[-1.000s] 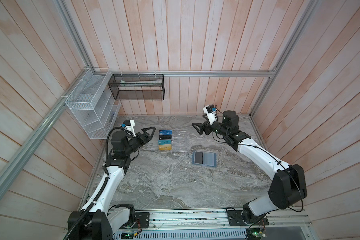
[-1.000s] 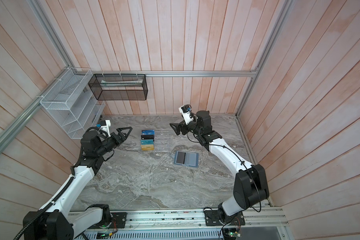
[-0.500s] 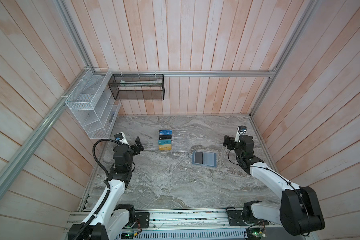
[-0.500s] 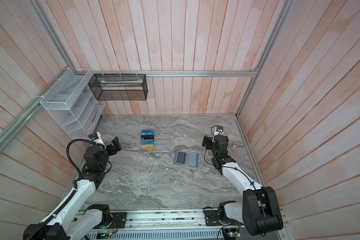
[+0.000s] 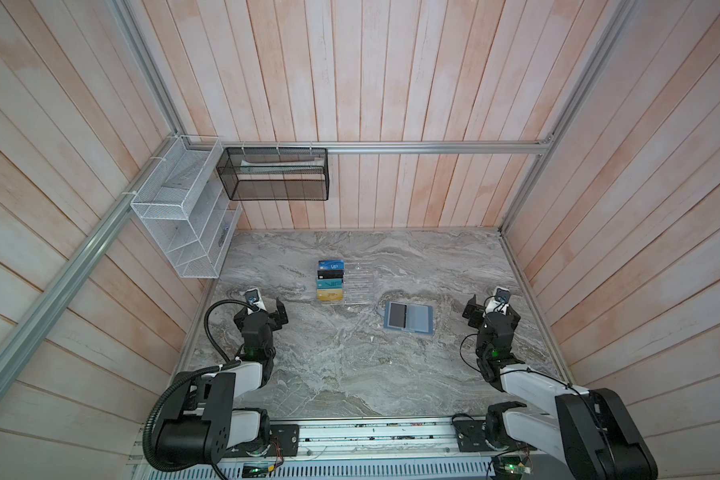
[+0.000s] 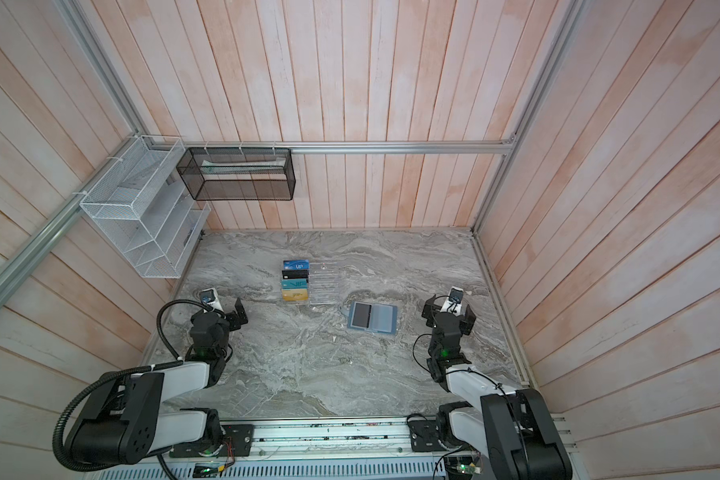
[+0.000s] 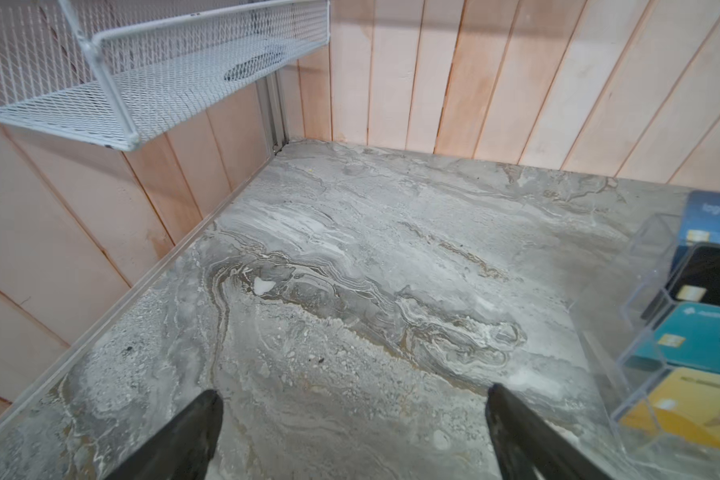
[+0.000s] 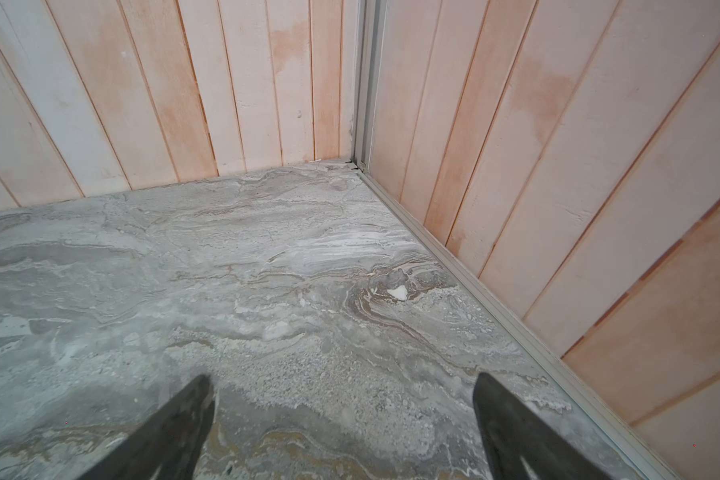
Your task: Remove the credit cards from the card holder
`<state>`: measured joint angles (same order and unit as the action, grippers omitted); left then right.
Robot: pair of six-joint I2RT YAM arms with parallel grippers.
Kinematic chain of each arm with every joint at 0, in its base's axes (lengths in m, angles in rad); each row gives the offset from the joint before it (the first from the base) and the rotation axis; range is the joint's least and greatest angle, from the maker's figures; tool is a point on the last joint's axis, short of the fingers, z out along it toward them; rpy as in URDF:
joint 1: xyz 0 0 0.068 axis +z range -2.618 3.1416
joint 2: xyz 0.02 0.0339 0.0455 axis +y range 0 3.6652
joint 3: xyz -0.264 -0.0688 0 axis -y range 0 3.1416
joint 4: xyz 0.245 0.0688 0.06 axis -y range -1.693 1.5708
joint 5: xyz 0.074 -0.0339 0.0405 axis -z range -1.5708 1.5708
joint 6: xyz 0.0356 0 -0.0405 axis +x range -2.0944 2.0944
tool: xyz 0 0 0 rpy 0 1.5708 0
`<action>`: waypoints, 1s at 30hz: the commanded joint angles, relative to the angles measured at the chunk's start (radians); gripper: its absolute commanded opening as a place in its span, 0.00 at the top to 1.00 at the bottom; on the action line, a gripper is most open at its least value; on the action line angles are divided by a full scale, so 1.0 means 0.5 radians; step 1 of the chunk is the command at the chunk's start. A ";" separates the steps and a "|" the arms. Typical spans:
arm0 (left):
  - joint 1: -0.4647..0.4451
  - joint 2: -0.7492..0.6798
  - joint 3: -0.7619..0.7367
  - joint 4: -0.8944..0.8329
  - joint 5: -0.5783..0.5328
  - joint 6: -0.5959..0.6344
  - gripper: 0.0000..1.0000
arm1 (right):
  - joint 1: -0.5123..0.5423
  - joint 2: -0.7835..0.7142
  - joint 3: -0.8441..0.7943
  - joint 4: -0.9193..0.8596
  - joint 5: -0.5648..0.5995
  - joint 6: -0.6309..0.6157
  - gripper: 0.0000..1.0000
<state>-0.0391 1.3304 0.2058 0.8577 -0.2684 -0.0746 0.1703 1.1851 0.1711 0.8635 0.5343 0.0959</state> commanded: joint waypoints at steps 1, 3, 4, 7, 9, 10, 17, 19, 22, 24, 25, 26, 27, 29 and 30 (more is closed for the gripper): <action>0.038 0.105 -0.021 0.559 0.161 0.056 0.00 | -0.020 0.159 -0.065 0.538 0.048 -0.095 0.02; 0.038 0.215 -0.041 0.710 0.185 0.072 0.00 | -0.025 0.195 -0.080 0.643 0.015 -0.159 0.02; 0.038 0.250 -0.041 0.737 0.197 0.077 0.00 | -0.055 0.211 -0.086 0.682 -0.035 -0.157 0.02; 0.038 0.350 -0.009 0.768 0.234 0.093 0.00 | -0.111 0.319 -0.103 0.858 -0.184 -0.183 0.02; 0.038 0.414 0.013 0.786 0.288 0.118 0.00 | -0.123 0.450 -0.103 0.988 -0.218 -0.194 0.02; 0.037 0.438 0.020 0.804 0.307 0.133 0.00 | -0.126 0.532 -0.103 1.066 -0.224 -0.193 0.02; 0.067 0.430 0.156 0.529 0.373 0.115 0.00 | -0.212 0.710 0.055 0.934 -0.363 -0.145 0.02; 0.098 0.426 0.165 0.505 0.414 0.089 0.00 | -0.297 0.684 0.099 0.799 -0.451 -0.057 0.02; 0.097 0.423 0.160 0.515 0.414 0.091 0.00 | -0.312 0.678 0.103 0.785 -0.472 -0.050 0.02; 0.097 0.424 0.160 0.518 0.414 0.089 0.00 | -0.311 0.679 0.102 0.780 -0.473 -0.049 0.02; 0.097 0.424 0.159 0.516 0.414 0.091 0.00 | -0.312 0.678 0.102 0.783 -0.473 -0.049 0.02; 0.097 0.424 0.157 0.518 0.414 0.090 0.00 | -0.311 0.679 0.103 0.784 -0.471 -0.049 0.02; 0.097 0.425 0.158 0.516 0.414 0.091 0.00 | -0.313 0.679 0.103 0.782 -0.473 -0.048 0.02; 0.097 0.424 0.157 0.518 0.414 0.091 0.00 | -0.311 0.679 0.103 0.783 -0.474 -0.050 0.02; 0.097 0.424 0.159 0.518 0.414 0.091 0.00 | -0.311 0.679 0.102 0.783 -0.476 -0.048 0.02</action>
<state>0.0063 1.5372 0.2779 1.1107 -0.0769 -0.0292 0.0181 1.5322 0.2150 1.2690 0.3122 0.0582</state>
